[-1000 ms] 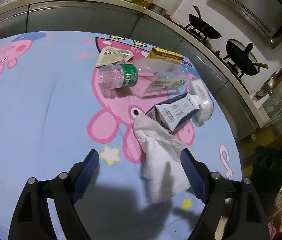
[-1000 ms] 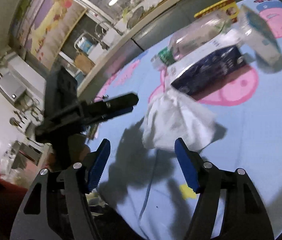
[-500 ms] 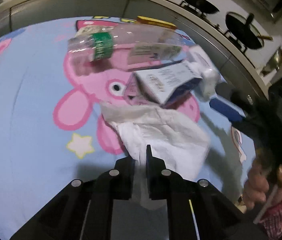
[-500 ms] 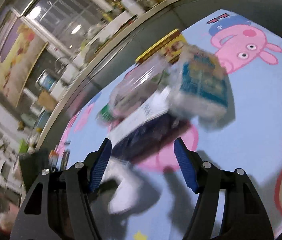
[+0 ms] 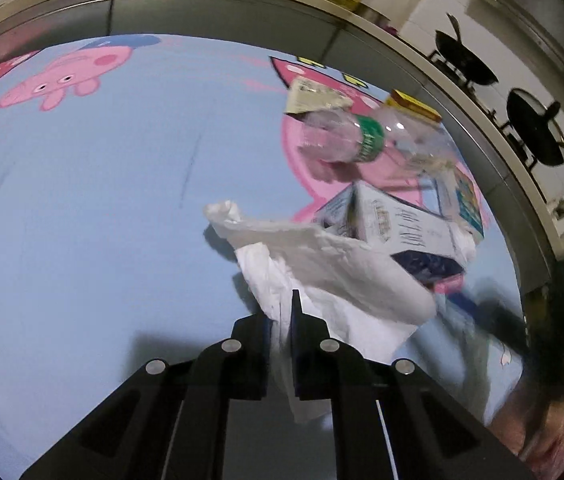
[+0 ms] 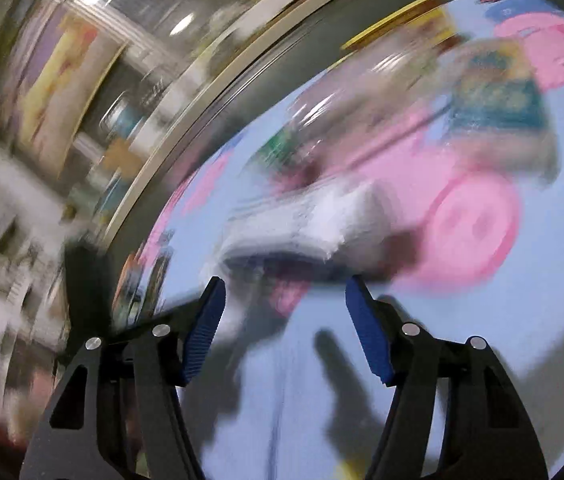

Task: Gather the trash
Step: 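Lift the tissue with the left tool while the right moves toward the blue-white carton, then grasp the blue-white carton with the right tool while the left holds the tissue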

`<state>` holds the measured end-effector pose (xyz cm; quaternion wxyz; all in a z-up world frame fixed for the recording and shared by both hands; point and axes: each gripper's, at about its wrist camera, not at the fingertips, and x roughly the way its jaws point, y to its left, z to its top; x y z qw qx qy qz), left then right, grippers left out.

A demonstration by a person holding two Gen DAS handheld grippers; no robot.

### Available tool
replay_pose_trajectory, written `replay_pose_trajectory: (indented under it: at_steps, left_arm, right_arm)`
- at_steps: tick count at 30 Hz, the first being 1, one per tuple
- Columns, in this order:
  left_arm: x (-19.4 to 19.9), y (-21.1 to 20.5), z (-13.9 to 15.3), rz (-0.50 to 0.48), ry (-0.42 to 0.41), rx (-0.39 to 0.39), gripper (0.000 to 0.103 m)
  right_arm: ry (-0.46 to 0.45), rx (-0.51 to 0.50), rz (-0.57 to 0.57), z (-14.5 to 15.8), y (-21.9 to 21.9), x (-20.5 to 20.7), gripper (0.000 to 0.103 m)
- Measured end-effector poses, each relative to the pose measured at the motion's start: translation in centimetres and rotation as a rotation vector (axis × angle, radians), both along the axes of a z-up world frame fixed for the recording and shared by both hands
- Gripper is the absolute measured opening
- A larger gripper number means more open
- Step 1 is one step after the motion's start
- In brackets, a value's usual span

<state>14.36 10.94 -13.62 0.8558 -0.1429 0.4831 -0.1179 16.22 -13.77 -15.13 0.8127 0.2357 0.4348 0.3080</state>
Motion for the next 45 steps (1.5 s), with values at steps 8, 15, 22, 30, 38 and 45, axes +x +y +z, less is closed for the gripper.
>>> replay_pose_trajectory:
  at_steps: [8, 15, 22, 30, 38, 45]
  left_arm:
    - [0.1, 1.9, 0.1, 0.052, 0.001, 0.008, 0.009]
    - [0.0, 1.5, 0.3, 0.061, 0.002, 0.033, 0.009]
    - [-0.2, 1.6, 0.3, 0.072, 0.011, 0.052, 0.009]
    - [-0.1, 0.9, 0.5, 0.059, 0.005, 0.084, 0.009]
    - [-0.2, 0.7, 0.6, 0.058, 0.010, 0.090, 0.011]
    - [-0.4, 0.6, 0.8, 0.054, 0.005, 0.096, 0.011]
  right_arm:
    - [-0.202, -0.215, 0.031, 3.0, -0.3, -3.5, 0.063]
    - [-0.376, -0.442, 0.062, 3.7, 1.0, 1.9, 0.080]
    - [-0.389, -0.501, 0.211, 2.1, 4.1, 4.3, 0.064]
    - [-0.320, -0.358, 0.169, 3.2, 1.4, -0.8, 0.023]
    - [-0.441, -0.452, 0.153, 3.2, 3.6, -2.2, 0.078]
    - [-0.291, -0.423, 0.197, 0.7, 6.8, 1.5, 0.072]
